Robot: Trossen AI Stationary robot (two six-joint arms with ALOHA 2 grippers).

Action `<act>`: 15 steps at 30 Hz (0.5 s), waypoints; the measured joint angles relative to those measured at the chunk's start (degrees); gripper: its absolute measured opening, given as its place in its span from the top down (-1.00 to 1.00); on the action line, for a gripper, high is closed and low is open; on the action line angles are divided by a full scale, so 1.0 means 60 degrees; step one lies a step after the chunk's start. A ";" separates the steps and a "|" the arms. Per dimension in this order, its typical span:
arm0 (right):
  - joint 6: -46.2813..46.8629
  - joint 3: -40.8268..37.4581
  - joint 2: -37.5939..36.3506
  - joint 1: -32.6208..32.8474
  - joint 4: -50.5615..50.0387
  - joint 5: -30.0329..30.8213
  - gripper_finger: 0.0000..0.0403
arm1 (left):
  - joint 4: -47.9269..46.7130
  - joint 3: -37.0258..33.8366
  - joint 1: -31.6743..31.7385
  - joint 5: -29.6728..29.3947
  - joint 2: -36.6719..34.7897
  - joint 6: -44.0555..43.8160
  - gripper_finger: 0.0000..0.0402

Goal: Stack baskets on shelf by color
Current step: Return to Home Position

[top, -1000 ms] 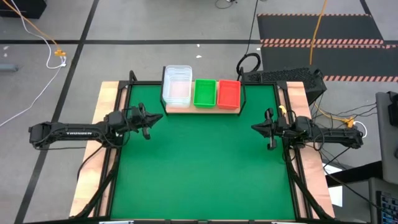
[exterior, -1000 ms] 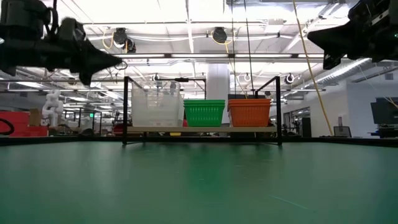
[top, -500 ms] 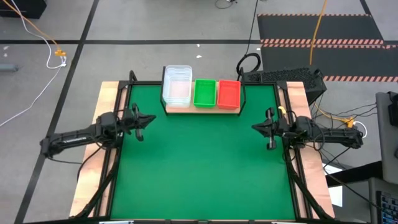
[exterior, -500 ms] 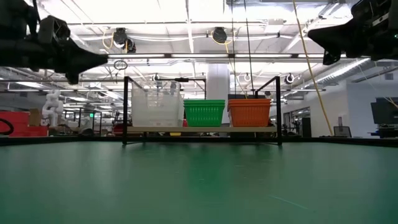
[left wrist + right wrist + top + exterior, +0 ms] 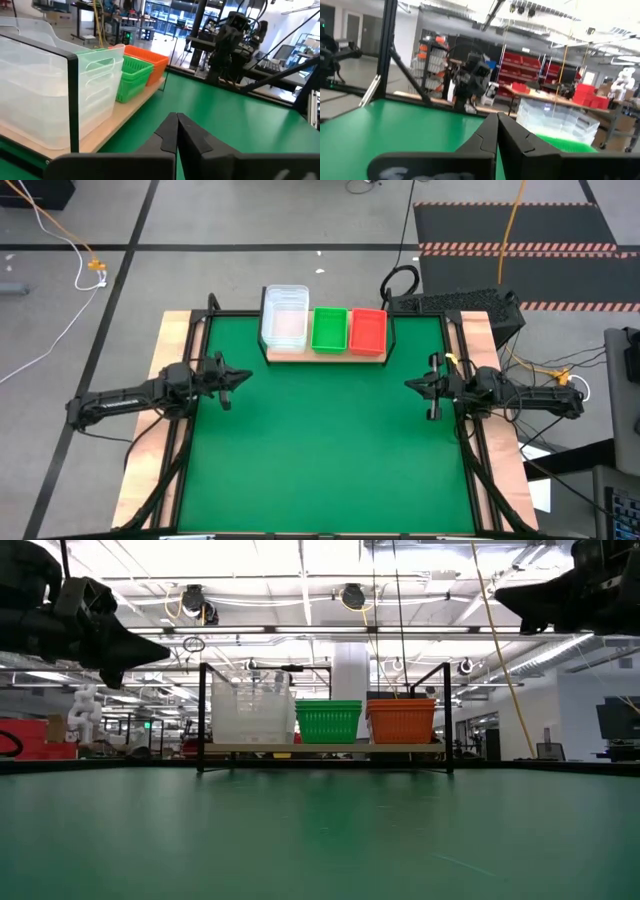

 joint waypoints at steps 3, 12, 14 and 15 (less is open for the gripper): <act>-0.0035 0.0000 0.0002 0.0001 -0.0406 -0.0004 0.98 | -0.0081 0.0007 -0.0004 0.0004 0.0000 0.0052 0.98; 0.0110 0.0000 -0.0004 0.0001 -0.0654 -0.0048 0.98 | -0.0208 0.0026 -0.0802 0.0283 0.0001 0.0065 0.98; 0.0115 0.0000 0.0000 0.0001 -0.0661 -0.0048 0.98 | -0.0209 0.0026 -0.1109 0.0222 0.0002 0.0164 0.99; 0.0122 0.0000 0.0000 0.0001 -0.0674 -0.0051 0.98 | -0.0210 0.0026 -0.1232 0.0170 0.0003 0.0320 0.99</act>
